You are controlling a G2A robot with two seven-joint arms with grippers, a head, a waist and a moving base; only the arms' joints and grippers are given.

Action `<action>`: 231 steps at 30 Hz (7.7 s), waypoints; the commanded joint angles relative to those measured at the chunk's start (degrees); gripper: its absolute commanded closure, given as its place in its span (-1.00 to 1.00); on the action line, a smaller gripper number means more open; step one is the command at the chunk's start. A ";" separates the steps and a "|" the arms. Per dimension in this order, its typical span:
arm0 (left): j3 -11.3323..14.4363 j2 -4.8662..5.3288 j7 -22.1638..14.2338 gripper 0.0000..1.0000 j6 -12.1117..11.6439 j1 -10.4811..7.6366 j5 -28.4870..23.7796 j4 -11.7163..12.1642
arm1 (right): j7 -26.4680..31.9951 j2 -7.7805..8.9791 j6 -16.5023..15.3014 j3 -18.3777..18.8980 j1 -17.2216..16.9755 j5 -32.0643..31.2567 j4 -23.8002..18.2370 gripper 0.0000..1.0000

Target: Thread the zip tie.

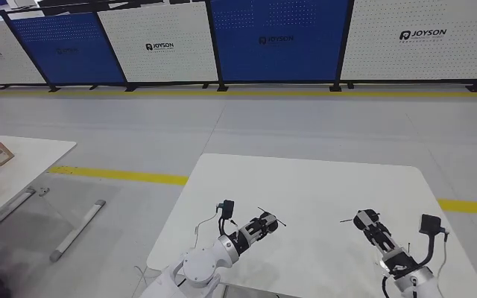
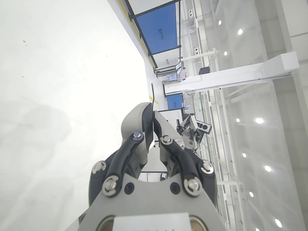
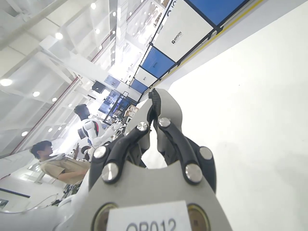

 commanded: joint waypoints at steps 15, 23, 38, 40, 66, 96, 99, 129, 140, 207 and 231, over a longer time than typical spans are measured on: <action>0.00 0.00 0.00 1.00 0.00 0.00 0.00 0.00 | -6.54 -1.19 -9.27 0.49 -1.55 3.84 2.16 1.00; 0.00 0.00 0.00 1.00 0.00 0.00 0.00 0.00 | -9.12 -3.05 -9.31 -3.58 1.54 4.46 2.59 1.00; 0.00 0.00 0.00 1.00 0.00 0.00 0.00 0.00 | -10.23 -4.16 -9.31 -5.48 3.36 4.24 5.03 1.00; 0.00 0.00 0.00 1.00 0.00 0.00 0.00 0.00 | -11.67 -4.58 -9.31 -5.37 2.96 5.64 3.71 1.00; 0.00 0.00 0.00 1.00 0.00 0.00 0.00 0.00 | -16.20 -9.10 -8.62 -8.09 2.64 6.45 3.32 1.00; 1.84 -0.35 3.94 1.00 -0.21 -0.72 4.41 -0.28 | -5.93 -8.77 2.38 -0.95 -1.50 -2.97 3.66 1.00; 4.24 -0.89 7.45 1.00 0.12 -1.73 7.46 -0.46 | -3.56 -8.60 3.86 -0.01 -2.78 -4.84 2.44 1.00; 11.73 -3.70 22.70 1.00 3.08 -6.24 18.85 1.54 | -10.81 -11.07 -0.02 -8.54 0.39 -9.62 4.80 1.00; 12.09 -3.92 23.25 1.00 2.54 -5.47 20.65 0.90 | -14.27 -11.84 2.26 -10.34 1.63 -14.30 4.91 1.00; 12.93 -4.06 21.61 1.00 5.04 -4.55 32.59 0.68 | -21.24 -15.70 2.68 -18.71 7.06 -18.50 12.48 1.00; 12.93 -4.06 21.61 1.00 5.04 -4.55 32.59 0.68 | -23.62 -17.49 1.40 -20.22 8.25 -18.66 14.98 1.00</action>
